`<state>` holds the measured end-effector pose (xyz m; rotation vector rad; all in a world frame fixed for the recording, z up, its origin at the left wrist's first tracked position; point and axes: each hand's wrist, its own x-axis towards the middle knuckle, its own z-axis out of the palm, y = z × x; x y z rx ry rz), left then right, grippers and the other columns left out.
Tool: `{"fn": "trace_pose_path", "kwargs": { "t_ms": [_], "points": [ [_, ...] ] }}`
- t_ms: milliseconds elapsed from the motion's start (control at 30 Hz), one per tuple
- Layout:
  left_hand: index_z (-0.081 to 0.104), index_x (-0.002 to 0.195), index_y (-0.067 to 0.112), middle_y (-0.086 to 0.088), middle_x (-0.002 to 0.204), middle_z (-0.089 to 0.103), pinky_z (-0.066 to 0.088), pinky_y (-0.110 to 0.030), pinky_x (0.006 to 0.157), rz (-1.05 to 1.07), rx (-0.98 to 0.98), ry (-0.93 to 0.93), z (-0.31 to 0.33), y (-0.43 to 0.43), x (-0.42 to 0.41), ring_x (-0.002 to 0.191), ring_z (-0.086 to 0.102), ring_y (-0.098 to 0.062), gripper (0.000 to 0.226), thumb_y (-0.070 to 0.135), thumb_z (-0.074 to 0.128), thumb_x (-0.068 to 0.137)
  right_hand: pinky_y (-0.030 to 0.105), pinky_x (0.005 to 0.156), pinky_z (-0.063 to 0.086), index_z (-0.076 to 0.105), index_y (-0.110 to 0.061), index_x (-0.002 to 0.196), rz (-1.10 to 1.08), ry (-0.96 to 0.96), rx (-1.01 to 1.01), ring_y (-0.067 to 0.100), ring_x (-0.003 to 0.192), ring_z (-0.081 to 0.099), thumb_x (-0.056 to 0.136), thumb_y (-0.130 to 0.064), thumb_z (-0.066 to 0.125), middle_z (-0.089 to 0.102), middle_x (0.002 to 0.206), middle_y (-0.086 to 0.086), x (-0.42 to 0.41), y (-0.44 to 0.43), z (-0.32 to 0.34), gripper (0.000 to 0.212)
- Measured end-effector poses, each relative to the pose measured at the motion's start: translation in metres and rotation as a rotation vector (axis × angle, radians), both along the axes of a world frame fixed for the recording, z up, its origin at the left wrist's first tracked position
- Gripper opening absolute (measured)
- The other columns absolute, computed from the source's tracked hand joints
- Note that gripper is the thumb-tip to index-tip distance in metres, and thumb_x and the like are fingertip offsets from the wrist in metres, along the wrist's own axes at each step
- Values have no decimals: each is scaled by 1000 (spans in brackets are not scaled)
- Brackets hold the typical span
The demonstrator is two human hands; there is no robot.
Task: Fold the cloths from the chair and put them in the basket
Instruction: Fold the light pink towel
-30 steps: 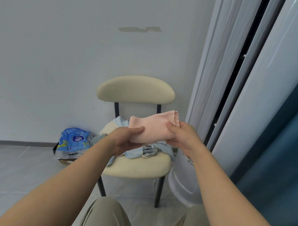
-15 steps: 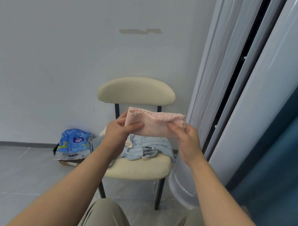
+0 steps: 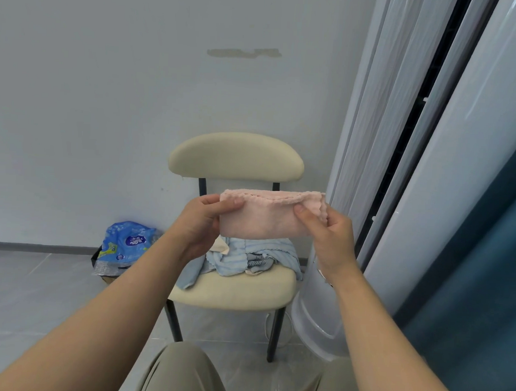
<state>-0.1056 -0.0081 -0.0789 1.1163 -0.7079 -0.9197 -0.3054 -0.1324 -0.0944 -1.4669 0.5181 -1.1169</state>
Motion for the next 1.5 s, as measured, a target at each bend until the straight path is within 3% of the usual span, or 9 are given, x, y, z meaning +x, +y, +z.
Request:
{"fn": "trace_pose_path", "kwargs": {
  "t_ms": [167,367,633,800,900,1067,1233,1333,1500],
  "points": [
    [68,104,-10,-20,101,68,44,-47,87,106,-6,-33,-4,-1,-1,94,63,-32,50,23,87,71,39,75,52,68,8,89,-87,-24,67,20,81,64,91,-25,77,68,82,17,4,-1,-1,34],
    [58,71,20,-6,80,58,42,-36,67,196,-17,-138,-4,-3,-2,78,56,-22,27,23,84,72,36,68,42,59,14,84,-119,-50,83,19,73,51,87,-21,81,54,75,8,8,2,0,41],
    [65,89,13,3,81,62,48,-26,63,346,-7,-268,-8,-6,5,72,59,-12,16,7,79,86,34,68,43,58,14,93,-148,-22,124,19,75,53,83,-17,82,56,80,10,9,-3,0,40],
    [71,104,17,1,92,65,52,-28,74,294,59,-335,-15,-5,14,80,64,-12,19,9,78,88,27,79,57,60,-20,115,-181,80,152,13,102,65,78,-12,87,63,114,-3,8,-6,5,47],
    [71,114,19,-2,112,71,54,-32,80,201,139,-314,-12,-1,15,100,68,-20,33,2,73,85,21,74,59,49,-24,140,19,54,297,13,113,65,78,4,83,59,125,3,6,-11,13,75],
    [59,138,26,-10,129,67,56,-38,93,-301,412,-312,-9,8,15,115,67,-29,69,13,73,72,40,94,58,54,-29,137,175,222,201,23,115,67,72,8,85,62,127,12,5,-20,26,81],
    [68,125,21,-2,119,74,53,-45,104,-451,424,-492,-19,5,-12,113,69,-22,52,43,82,80,43,95,58,57,-27,134,322,374,83,32,111,68,72,13,82,63,125,18,12,-15,31,78],
    [73,114,17,-5,111,77,52,-51,104,-317,416,-471,-31,1,-20,108,72,-25,48,41,85,74,45,97,57,54,-28,138,369,480,99,33,109,69,71,3,87,66,124,19,13,-19,28,81],
    [72,112,16,-5,108,77,54,-48,101,-345,446,-472,-44,-1,-25,105,72,-27,41,37,81,78,31,99,55,56,-29,142,358,740,-1,12,112,67,66,-46,93,66,126,3,13,-25,16,87]
  ]
}}
